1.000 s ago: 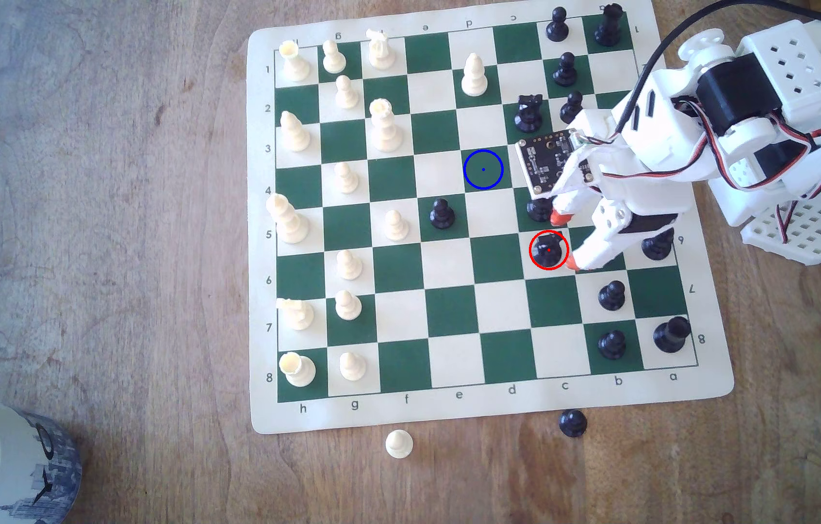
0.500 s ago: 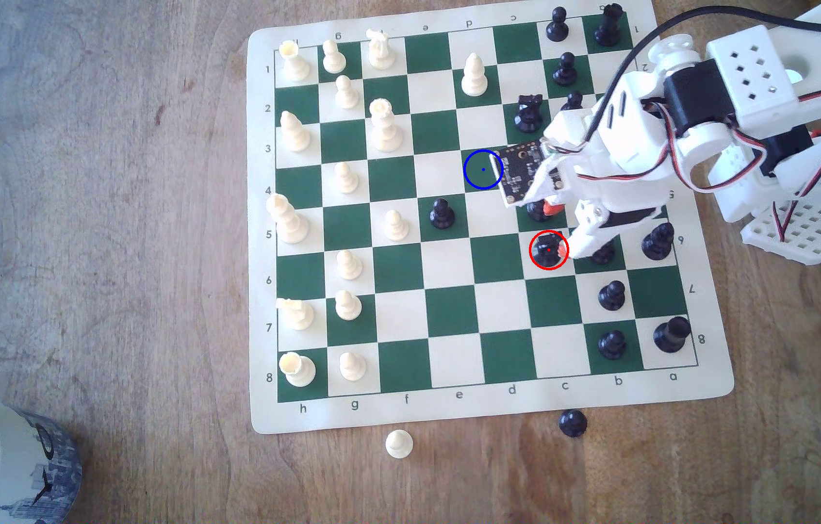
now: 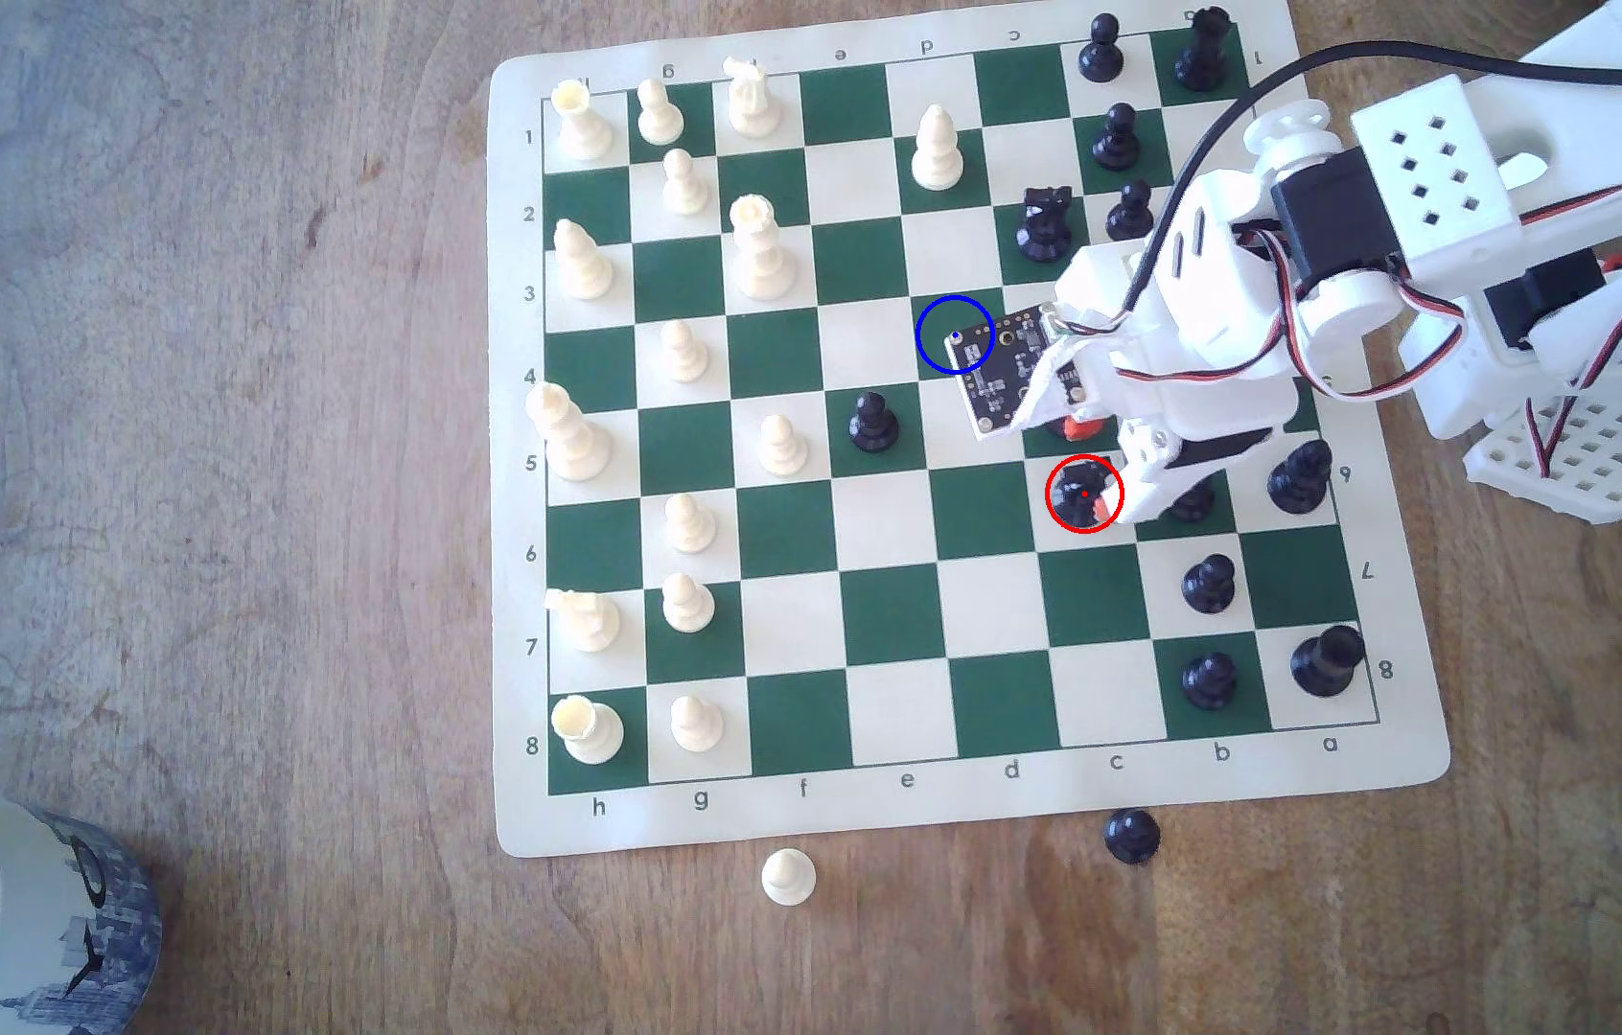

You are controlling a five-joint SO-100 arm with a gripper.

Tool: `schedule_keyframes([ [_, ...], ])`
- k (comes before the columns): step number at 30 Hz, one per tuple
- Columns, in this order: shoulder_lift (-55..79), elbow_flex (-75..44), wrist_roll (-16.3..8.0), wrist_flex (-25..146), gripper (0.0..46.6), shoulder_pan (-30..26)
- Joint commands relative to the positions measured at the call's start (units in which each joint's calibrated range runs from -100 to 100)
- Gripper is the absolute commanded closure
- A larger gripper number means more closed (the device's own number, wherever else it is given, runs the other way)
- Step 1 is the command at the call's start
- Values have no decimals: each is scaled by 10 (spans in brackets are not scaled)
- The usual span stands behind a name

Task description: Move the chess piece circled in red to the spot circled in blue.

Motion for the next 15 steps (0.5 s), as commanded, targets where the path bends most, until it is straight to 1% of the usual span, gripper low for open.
schedule_keyframes([
  [1, 5, -8, 0, -17, 328, 1],
  [5, 19, -8, 0, -25, 332, -1],
  [10, 29, -8, 0, -31, 356, -6],
  [11, 29, -8, -1, -33, 374, -8],
  [13, 28, -8, -1, -33, 389, -11],
  [15, 25, -8, -2, -32, 419, -13],
])
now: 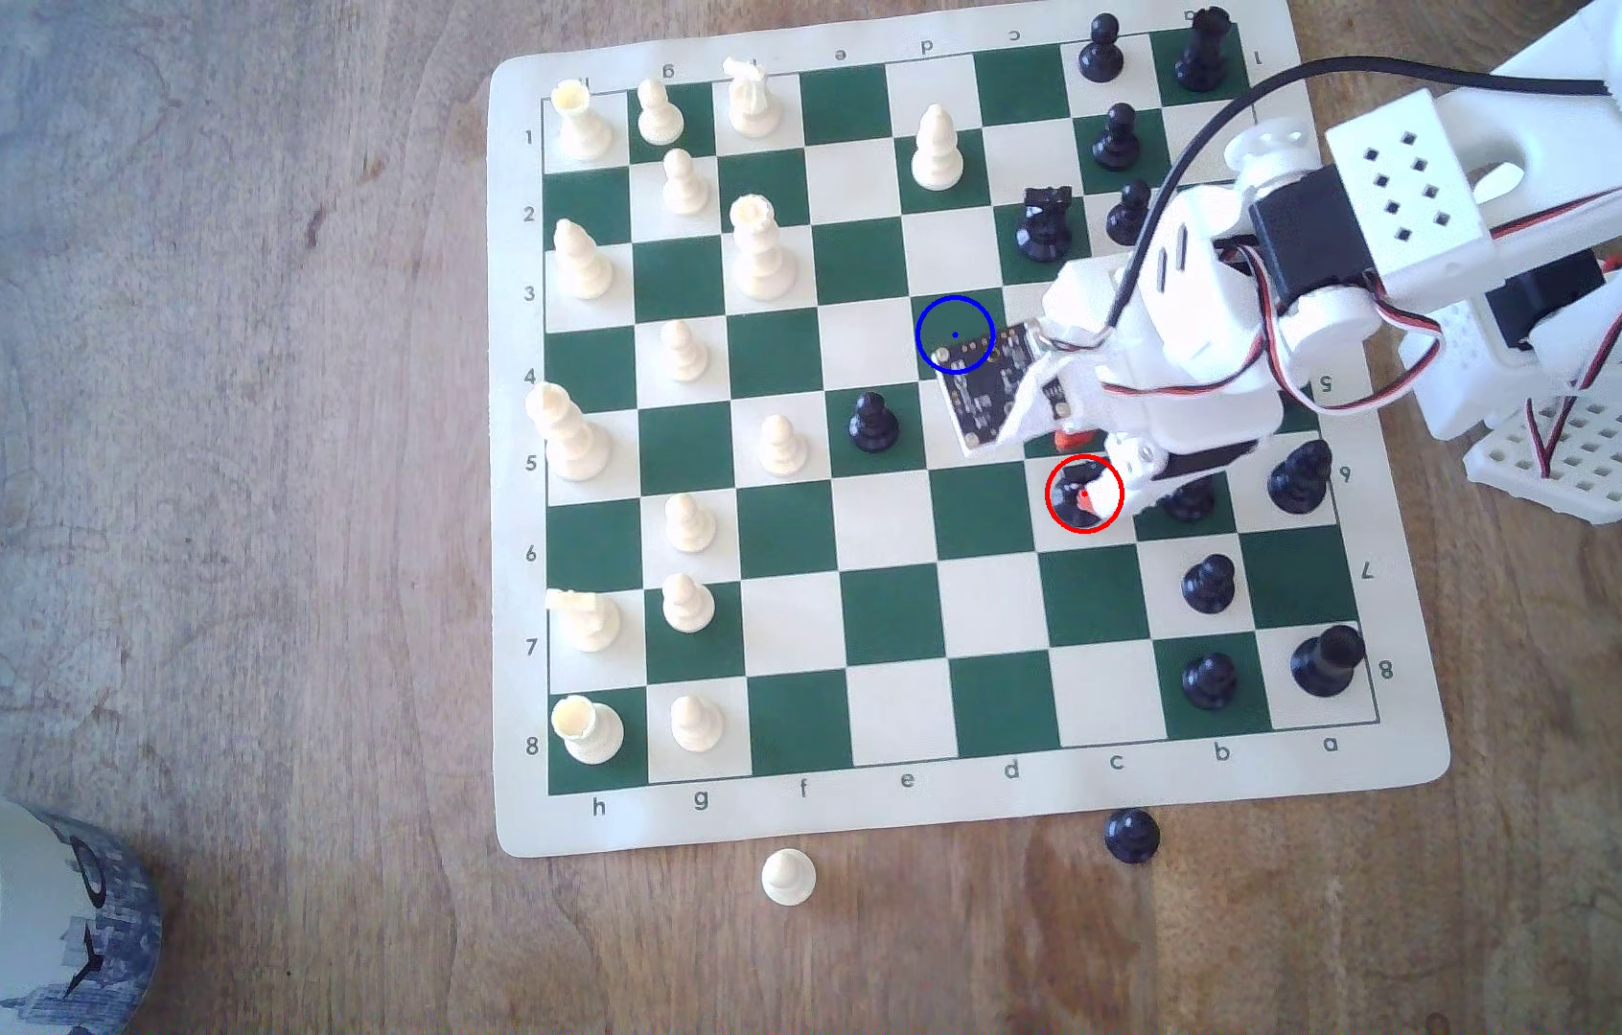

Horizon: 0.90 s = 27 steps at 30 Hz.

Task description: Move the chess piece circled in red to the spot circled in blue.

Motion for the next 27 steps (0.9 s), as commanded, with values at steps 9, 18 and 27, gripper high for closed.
schedule_keyframes([
  [9, -19, -45, -6, 30, 464, -12],
  [18, -61, -133, -25, 82, 464, -6],
  [27, -49, -175, -23, 66, 464, 92],
])
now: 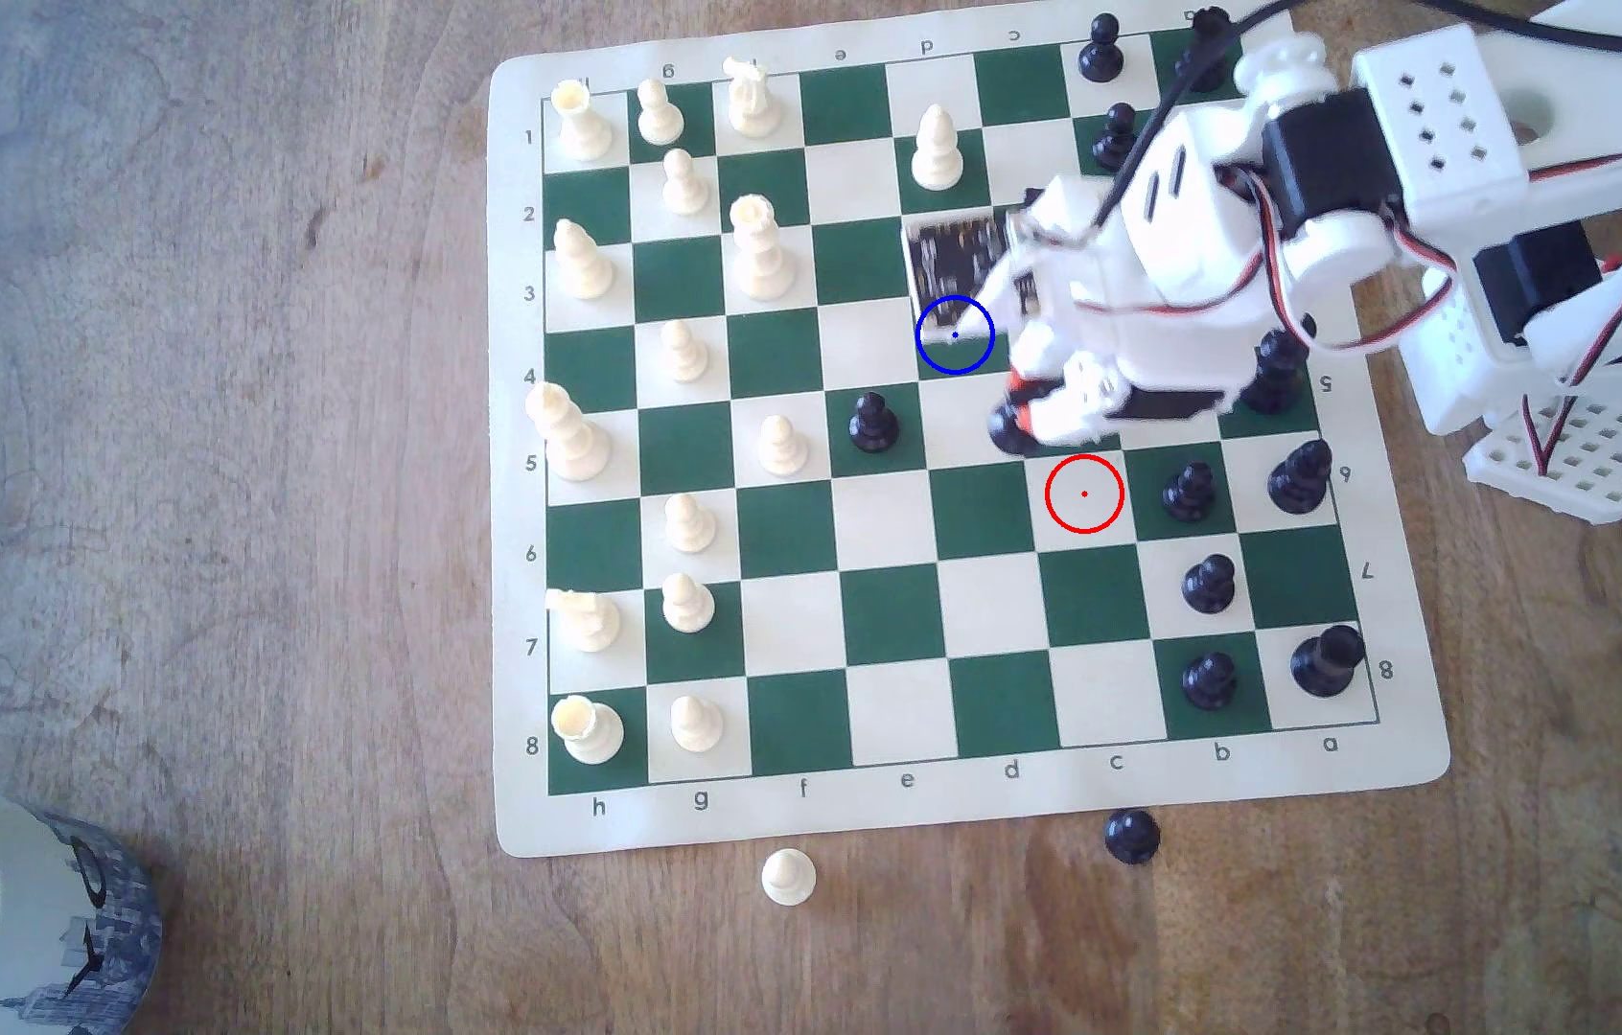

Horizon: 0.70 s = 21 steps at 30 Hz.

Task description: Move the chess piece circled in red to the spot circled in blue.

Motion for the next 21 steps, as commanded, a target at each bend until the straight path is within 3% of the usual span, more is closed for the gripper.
schedule_keyframes([
  [1, -10, -47, 3, -21, 464, 53],
  [9, 96, -50, 12, -91, 464, 116],
  [21, 165, -58, 14, -133, 464, 128],
])
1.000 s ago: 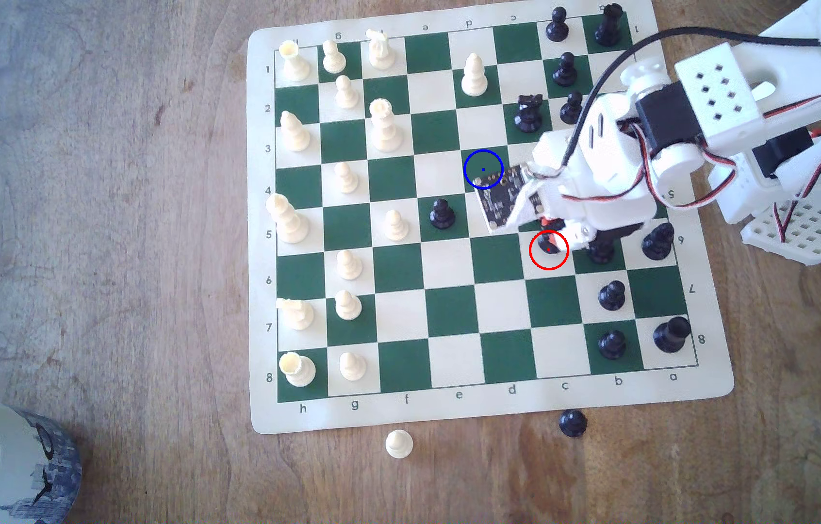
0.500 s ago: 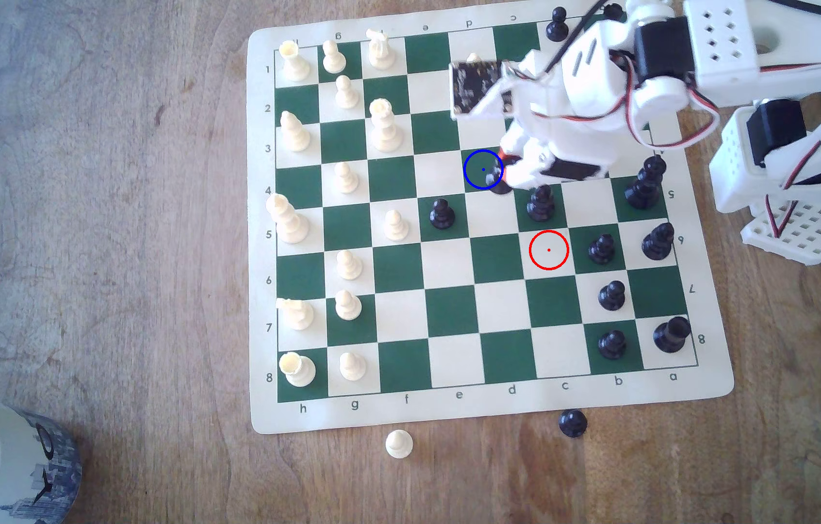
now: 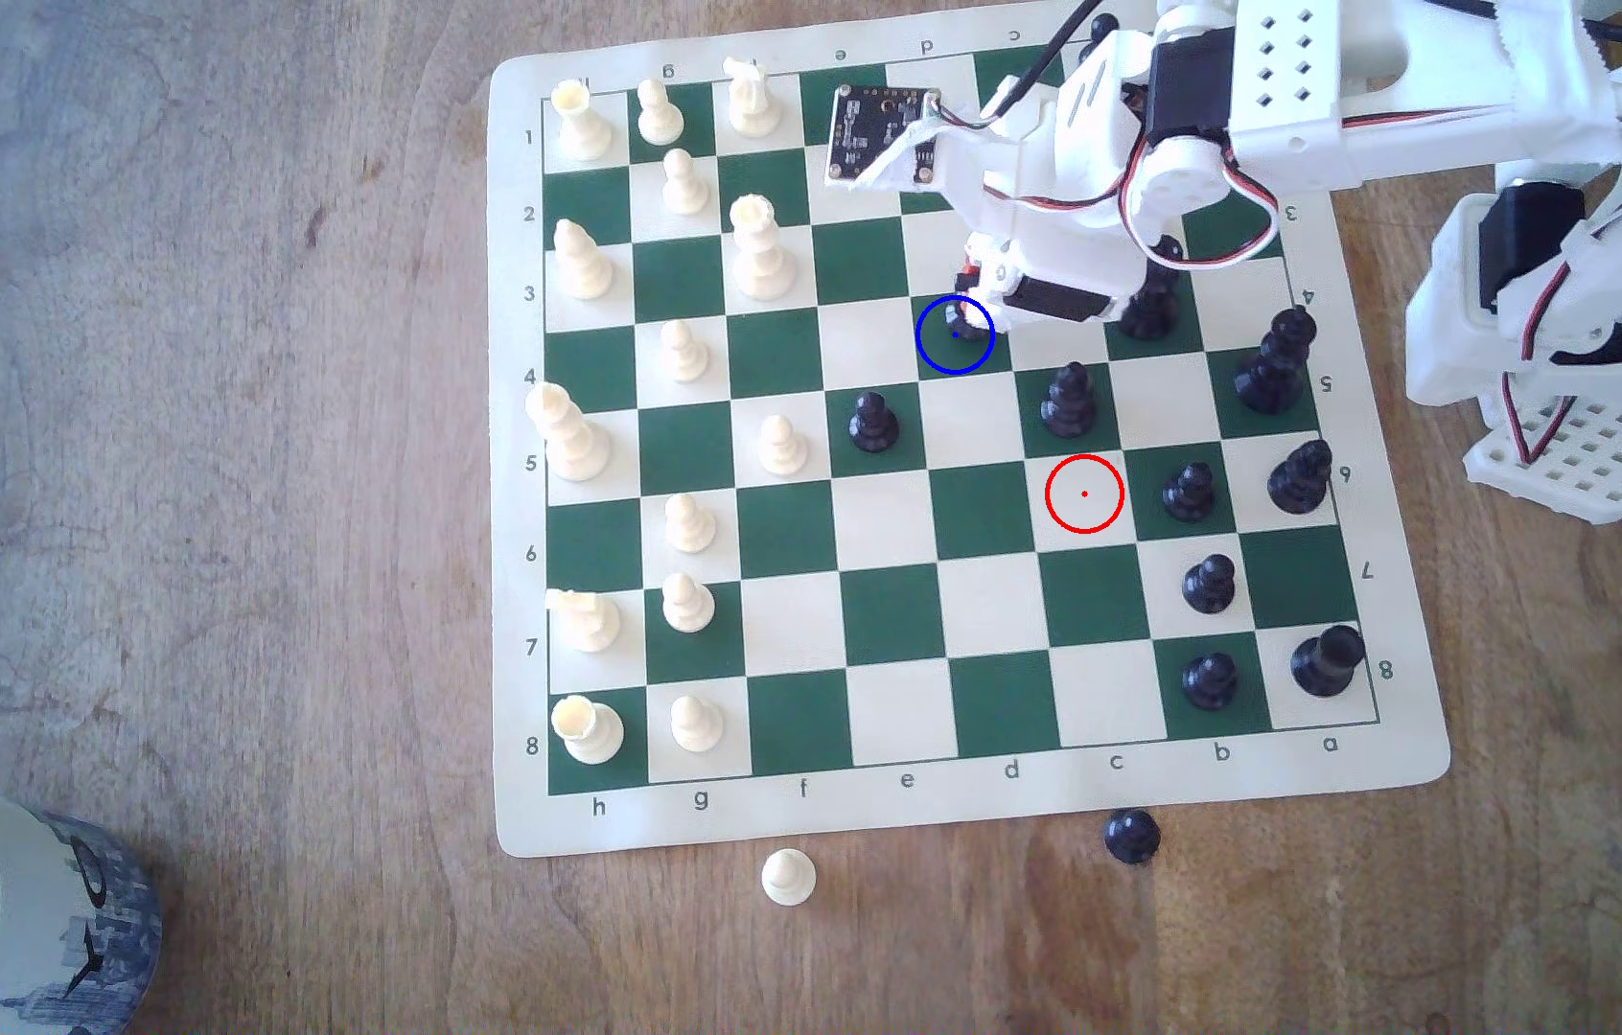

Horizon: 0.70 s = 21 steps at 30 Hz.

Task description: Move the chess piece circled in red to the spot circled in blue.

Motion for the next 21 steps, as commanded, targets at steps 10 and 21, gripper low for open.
schedule_keyframes([
  [10, 25, -60, 2, -29, 464, -2],
  [21, 43, -53, 2, -31, 335, -3],
])
